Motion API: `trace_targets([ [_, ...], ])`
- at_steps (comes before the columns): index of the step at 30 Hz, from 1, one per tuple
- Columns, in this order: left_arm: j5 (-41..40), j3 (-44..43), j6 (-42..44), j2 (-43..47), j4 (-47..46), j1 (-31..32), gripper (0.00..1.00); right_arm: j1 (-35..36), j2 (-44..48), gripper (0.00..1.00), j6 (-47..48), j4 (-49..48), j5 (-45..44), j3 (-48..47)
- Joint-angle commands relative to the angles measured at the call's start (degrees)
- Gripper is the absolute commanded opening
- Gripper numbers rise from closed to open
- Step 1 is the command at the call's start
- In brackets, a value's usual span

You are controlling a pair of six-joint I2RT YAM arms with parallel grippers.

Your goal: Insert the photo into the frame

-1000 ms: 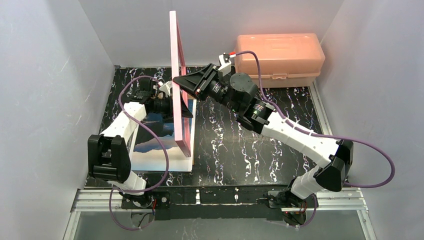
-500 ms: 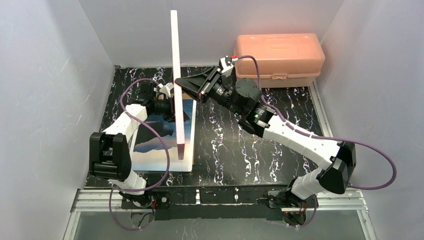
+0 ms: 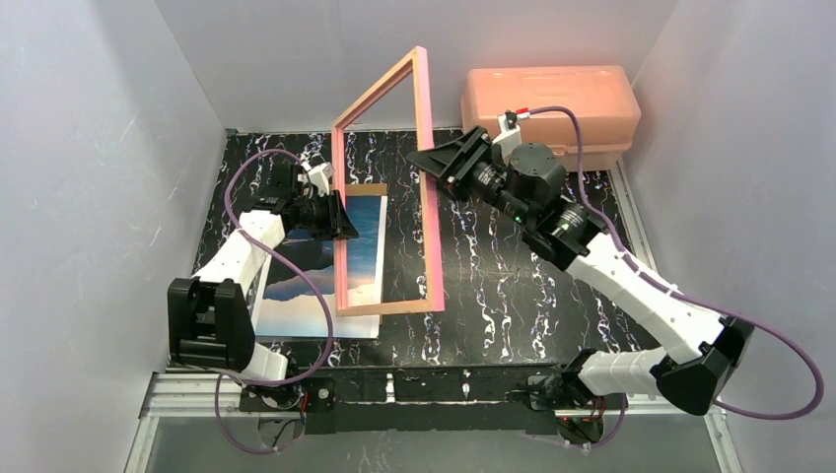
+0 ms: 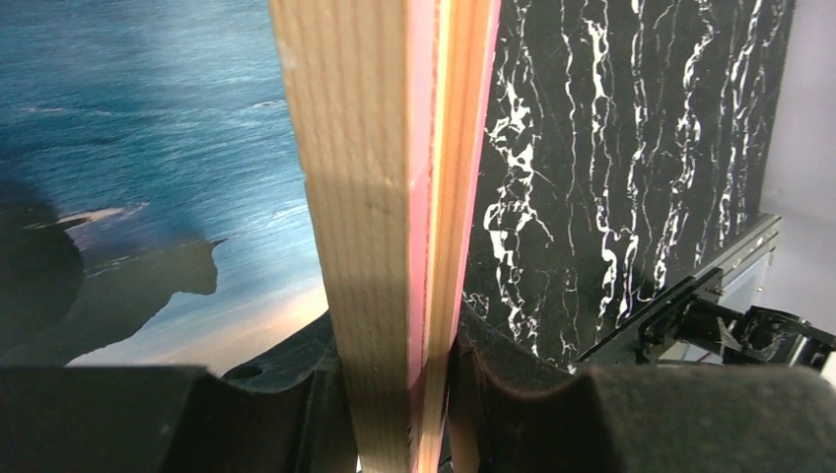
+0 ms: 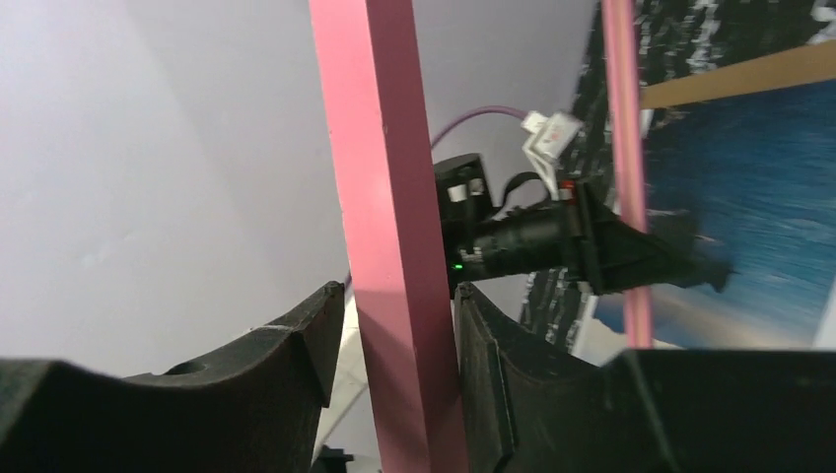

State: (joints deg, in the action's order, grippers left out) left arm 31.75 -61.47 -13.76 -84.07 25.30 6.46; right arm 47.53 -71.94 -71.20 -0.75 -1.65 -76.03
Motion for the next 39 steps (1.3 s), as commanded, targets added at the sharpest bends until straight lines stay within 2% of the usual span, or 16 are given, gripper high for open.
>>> trace_targets([
  [1, -2.2, -0.6, 2.4, 2.9, 2.3, -0.2, 0.00, -1.8, 3.4, 0.52, 5.3, 9.1, -2.6, 0.2],
  [6, -2.5, -1.5, 2.4, 3.0, 4.1, -0.2, 0.00, -2.7, 1.5, 0.44, 10.6, 20.0, -3.9, -4.6],
  [12, -3.4, -1.0, 3.6, 3.5, 6.1, -0.1, 0.01, -3.0, 0.9, 0.31, 19.1, 33.5, -13.4, -7.9],
  [16, -6.2, 0.3, 7.5, 2.4, 6.9, 1.8, 0.07, -3.5, 1.8, 0.23, 22.3, 38.9, -19.4, -5.3],
  [29, -13.0, 0.6, 11.2, -3.1, 6.8, 15.3, 0.08, -6.1, 2.2, 0.15, 27.8, 46.1, -29.8, 9.1],
  [39, -11.1, -2.2, 11.4, -10.8, 6.8, 17.5, 0.36, -10.6, 5.1, 0.05, 29.8, 44.2, -32.1, 18.5],
])
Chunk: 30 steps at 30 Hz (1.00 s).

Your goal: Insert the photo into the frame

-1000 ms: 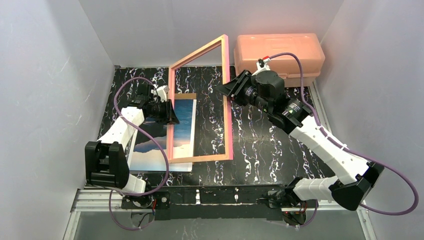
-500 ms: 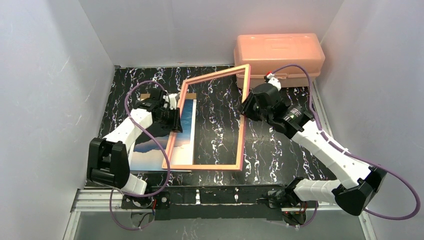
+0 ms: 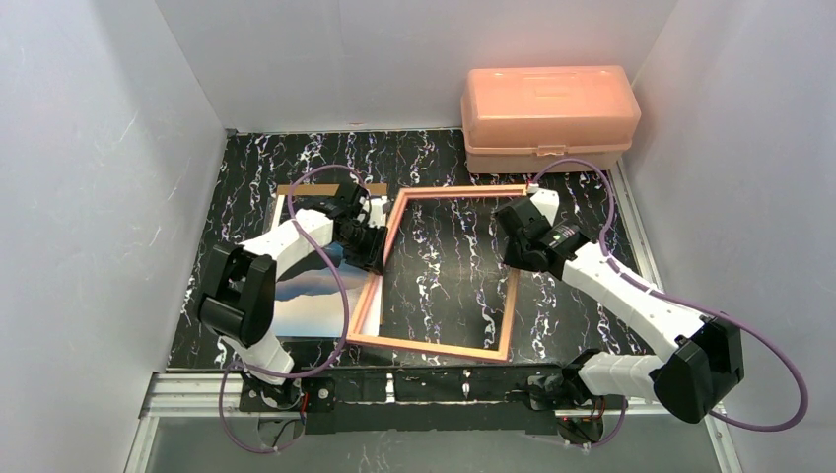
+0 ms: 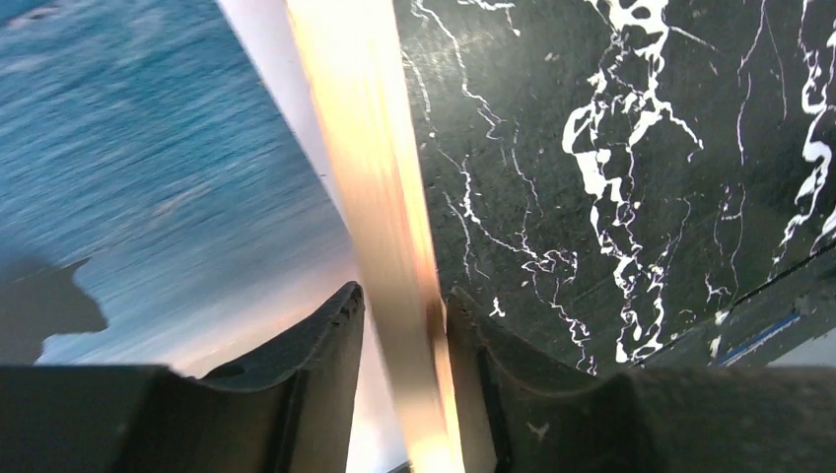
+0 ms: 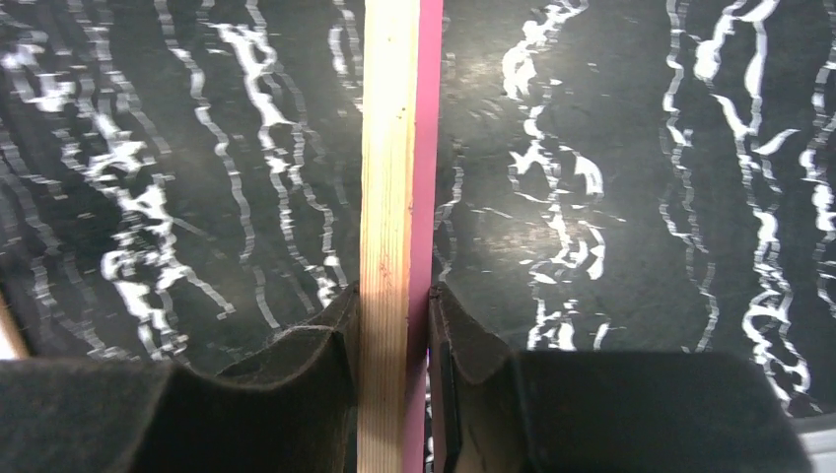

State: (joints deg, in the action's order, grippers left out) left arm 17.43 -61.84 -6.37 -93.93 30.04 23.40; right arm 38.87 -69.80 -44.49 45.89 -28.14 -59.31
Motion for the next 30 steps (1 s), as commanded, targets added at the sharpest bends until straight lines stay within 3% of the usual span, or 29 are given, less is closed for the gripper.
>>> trace_targets([
  [1, 3.7, -1.9, 4.4, -1.4, 2.2, 0.6, 0.38, -2.2, 3.1, 0.04, 3.5, -2.7, -5.8, 2.2],
  [11, 7.8, -4.0, 6.9, -2.1, 6.3, 0.7, 0.54, -5.3, 0.6, 0.02, 8.0, -5.4, -7.5, 3.3],
  [16, 8.9, -6.6, 10.6, 0.3, 11.3, 0.2, 0.58, -7.3, -3.4, 0.02, 16.6, -9.6, -8.7, 3.3],
  [25, -11.5, 0.3, 20.8, 0.9, 6.8, -2.7, 0.46, -10.0, -8.1, 0.02, 25.0, -12.6, 0.7, -0.5],
  [30, -16.1, 2.1, 22.9, -1.4, 4.8, -4.5, 0.43, -13.3, -7.8, 0.02, 29.2, -11.5, 2.3, -2.4],
])
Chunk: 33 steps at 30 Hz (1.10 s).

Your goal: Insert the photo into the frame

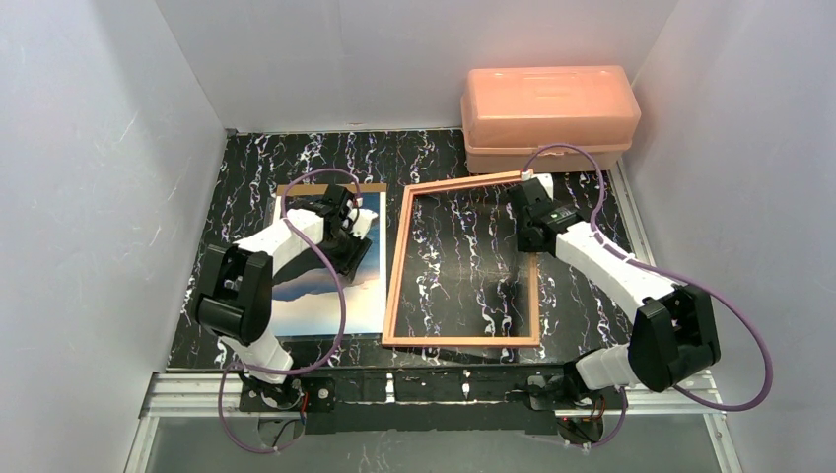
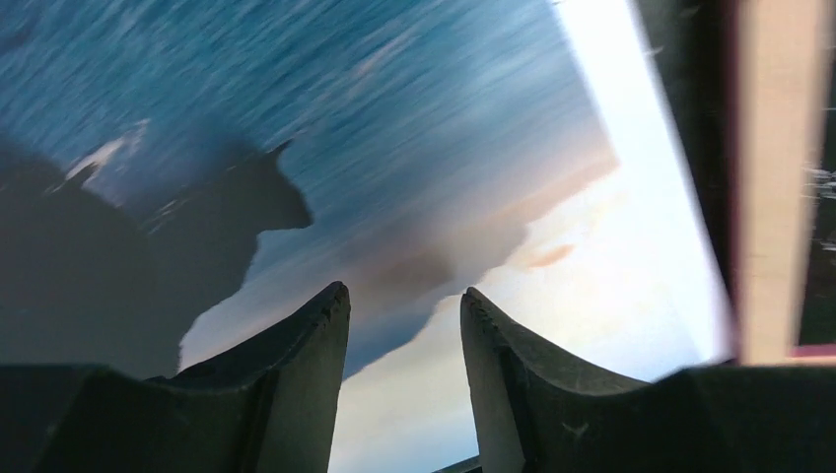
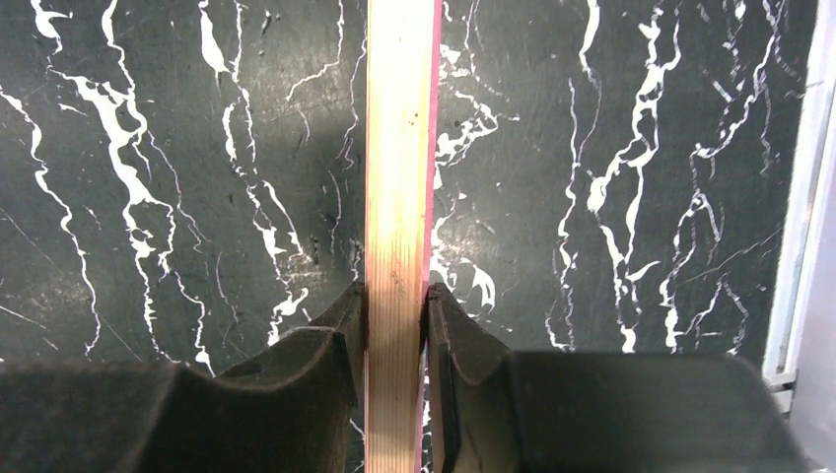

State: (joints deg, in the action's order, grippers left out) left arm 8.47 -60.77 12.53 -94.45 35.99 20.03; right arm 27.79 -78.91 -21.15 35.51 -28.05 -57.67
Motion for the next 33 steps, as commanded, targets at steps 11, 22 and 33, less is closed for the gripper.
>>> trace_targets([
  [11, -5.0, 0.8, 2.6, -0.7, 0.1, -3.9, 0.41, -3.8, -2.7, 0.03, 7.8, -3.5, -1.1, -1.3],
  [22, 7.5, -7.7, 2.1, 6.0, 11.4, -10.1, 0.50, -4.1, -7.4, 0.05, 7.5, -10.6, -6.5, 2.1],
  [33, 10.2, -12.0, 1.8, 8.3, 15.7, -14.1, 0.51, -5.3, -11.3, 0.33, 5.6, -14.6, -8.7, 5.7],
])
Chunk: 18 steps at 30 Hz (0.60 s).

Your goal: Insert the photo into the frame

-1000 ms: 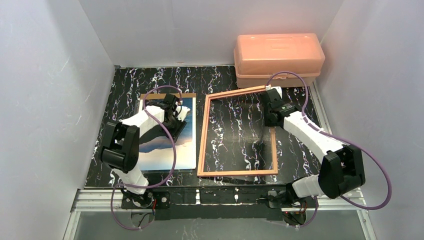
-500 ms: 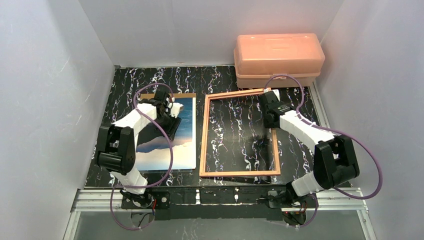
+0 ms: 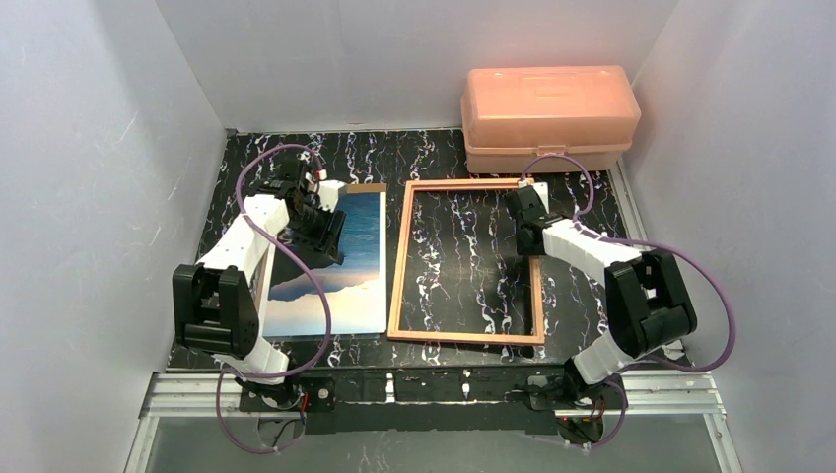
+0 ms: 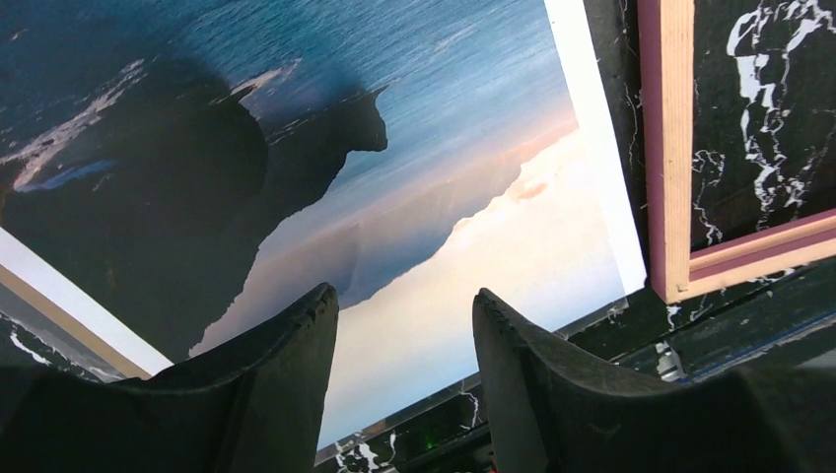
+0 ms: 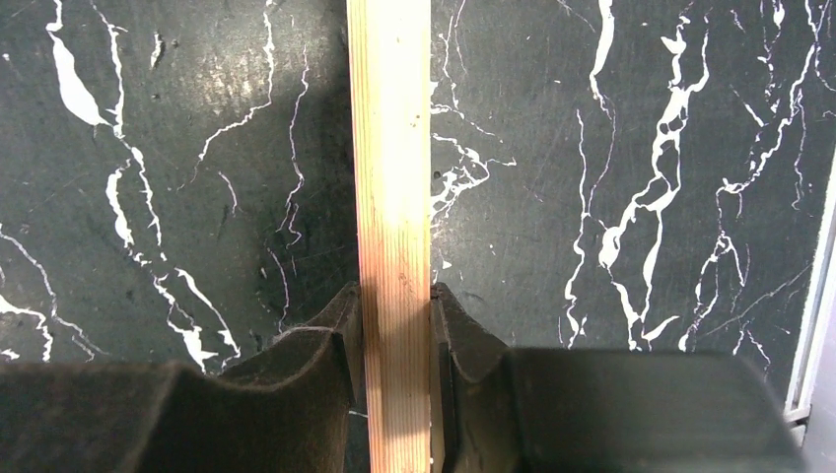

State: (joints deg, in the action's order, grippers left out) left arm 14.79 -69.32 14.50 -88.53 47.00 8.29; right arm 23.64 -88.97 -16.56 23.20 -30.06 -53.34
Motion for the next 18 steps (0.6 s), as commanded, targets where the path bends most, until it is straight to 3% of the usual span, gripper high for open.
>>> trace_targets([
  [1, 5.8, -4.1, -0.2, 2.4, 5.6, -3.4, 0.52, -1.4, -1.6, 0.33, 1.7, -3.3, -6.0, 1.7],
  [6, 11.8, -6.1, -0.6, 3.3, 9.3, -7.2, 0.52, -2.4, -5.0, 0.34, 3.7, -5.7, -4.5, 0.7],
  [11, 16.5, -6.4, 0.4, 5.2, 11.8, -12.2, 0.54, -2.4, -9.0, 0.55, 7.0, -6.2, -2.3, -1.2],
  [14, 19.7, -7.1, 1.3, 4.8, 14.3, -15.3, 0.55, -2.5, -10.3, 0.63, 6.8, -5.6, -3.6, -2.9],
  [18, 18.0, -8.2, 3.7, 4.1, 15.8, -19.3, 0.56, -2.4, -8.4, 0.68, 4.8, -3.5, -4.8, -5.3],
])
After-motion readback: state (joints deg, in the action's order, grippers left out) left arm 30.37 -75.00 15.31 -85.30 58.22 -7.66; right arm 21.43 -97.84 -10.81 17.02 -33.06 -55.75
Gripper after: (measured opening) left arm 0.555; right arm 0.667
